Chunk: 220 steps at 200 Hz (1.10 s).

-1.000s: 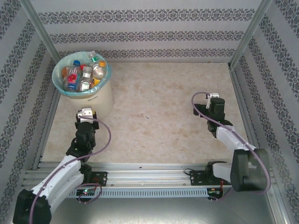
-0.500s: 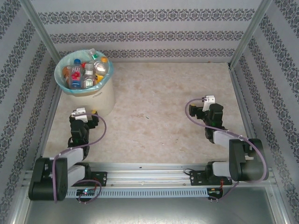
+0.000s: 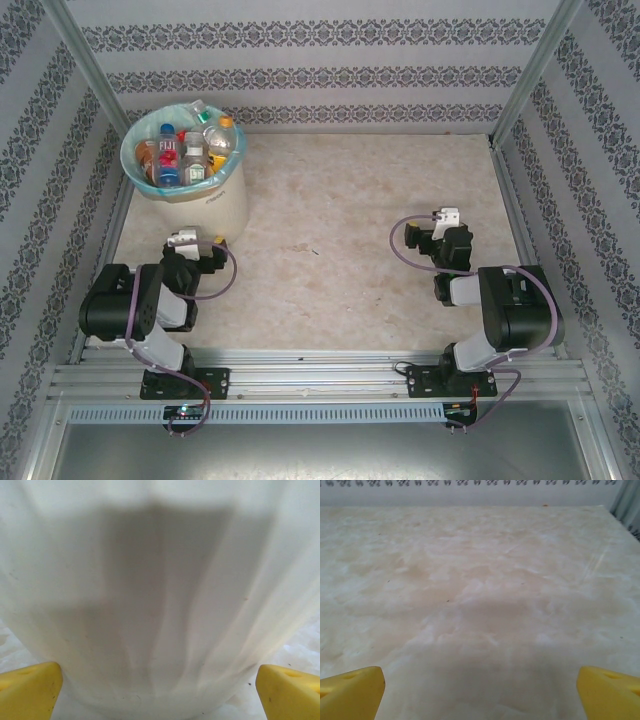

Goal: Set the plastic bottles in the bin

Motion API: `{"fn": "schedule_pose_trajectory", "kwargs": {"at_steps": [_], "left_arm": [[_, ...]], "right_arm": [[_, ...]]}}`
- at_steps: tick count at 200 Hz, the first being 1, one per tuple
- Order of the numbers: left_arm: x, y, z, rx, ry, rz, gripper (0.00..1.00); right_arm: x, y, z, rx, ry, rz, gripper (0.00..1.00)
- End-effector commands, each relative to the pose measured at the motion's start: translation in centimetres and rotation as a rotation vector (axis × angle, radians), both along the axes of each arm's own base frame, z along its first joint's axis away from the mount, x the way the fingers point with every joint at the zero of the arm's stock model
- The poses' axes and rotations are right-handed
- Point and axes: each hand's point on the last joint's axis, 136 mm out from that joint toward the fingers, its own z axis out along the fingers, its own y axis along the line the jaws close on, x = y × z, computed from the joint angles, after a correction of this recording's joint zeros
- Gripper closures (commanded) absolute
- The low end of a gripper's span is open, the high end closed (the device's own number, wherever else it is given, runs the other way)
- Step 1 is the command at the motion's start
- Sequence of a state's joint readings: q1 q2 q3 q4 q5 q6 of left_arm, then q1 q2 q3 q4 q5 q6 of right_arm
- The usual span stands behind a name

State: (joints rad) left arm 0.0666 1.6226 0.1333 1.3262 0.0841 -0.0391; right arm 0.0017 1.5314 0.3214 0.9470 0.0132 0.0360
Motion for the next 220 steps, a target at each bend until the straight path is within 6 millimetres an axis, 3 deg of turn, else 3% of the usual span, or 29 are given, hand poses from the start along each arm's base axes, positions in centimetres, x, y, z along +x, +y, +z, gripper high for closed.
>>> {"fn": "schedule_pose_trajectory", "kwargs": {"at_steps": [1,39,220], "left_arm": [[1.5,0.5,2.5,-0.022,-0.088,0.025,0.00],[2.6,1.7,1.9,-0.032,-0.023,0.092,0.00],[4.3,1.0,1.2,0.065,0.081,0.131,0.00]], "right_arm": [[0.6,-1.0,1.4,0.009,-0.046,-0.065,0.02],[0.6,-1.0,1.4,0.007,-0.044,-0.064,0.02],[0.6,-1.0,1.3,0.005,-0.042,-0.065,0.02]]}}
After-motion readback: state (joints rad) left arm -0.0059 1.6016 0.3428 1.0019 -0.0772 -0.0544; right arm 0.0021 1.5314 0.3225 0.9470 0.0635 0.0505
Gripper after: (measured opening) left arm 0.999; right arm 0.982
